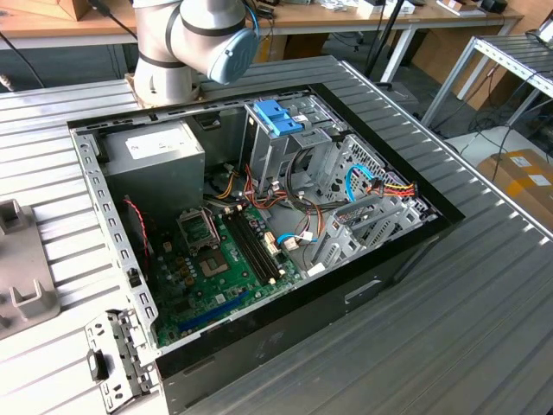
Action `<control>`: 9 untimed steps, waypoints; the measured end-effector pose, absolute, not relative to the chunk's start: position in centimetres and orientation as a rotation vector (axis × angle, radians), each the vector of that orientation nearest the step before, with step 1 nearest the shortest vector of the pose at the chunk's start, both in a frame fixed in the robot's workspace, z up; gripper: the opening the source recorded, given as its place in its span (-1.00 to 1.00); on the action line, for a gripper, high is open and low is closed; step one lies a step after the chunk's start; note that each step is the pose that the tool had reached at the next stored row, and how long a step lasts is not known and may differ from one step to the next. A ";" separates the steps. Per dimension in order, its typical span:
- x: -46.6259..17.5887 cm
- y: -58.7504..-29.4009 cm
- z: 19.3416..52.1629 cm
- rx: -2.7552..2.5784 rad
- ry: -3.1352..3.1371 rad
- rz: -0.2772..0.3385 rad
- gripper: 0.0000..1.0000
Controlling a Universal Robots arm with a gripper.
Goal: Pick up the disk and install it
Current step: 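Pick up the disk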
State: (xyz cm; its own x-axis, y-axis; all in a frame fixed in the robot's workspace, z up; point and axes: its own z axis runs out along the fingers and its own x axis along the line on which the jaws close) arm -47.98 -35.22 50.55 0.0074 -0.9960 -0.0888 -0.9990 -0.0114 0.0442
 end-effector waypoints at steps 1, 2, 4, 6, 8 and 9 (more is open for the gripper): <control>-48.0 -35.3 50.6 -2.207 2.187 0.147 -0.25; -48.0 -35.3 50.6 -2.207 2.187 0.147 -0.25; -48.0 -35.4 50.5 -2.207 2.187 0.147 -0.25; -48.0 -35.5 50.5 -2.207 2.187 0.147 -0.25; -48.0 -35.5 50.5 -2.207 2.186 0.147 -0.25; -47.9 -35.6 50.6 -2.207 2.187 0.147 -0.25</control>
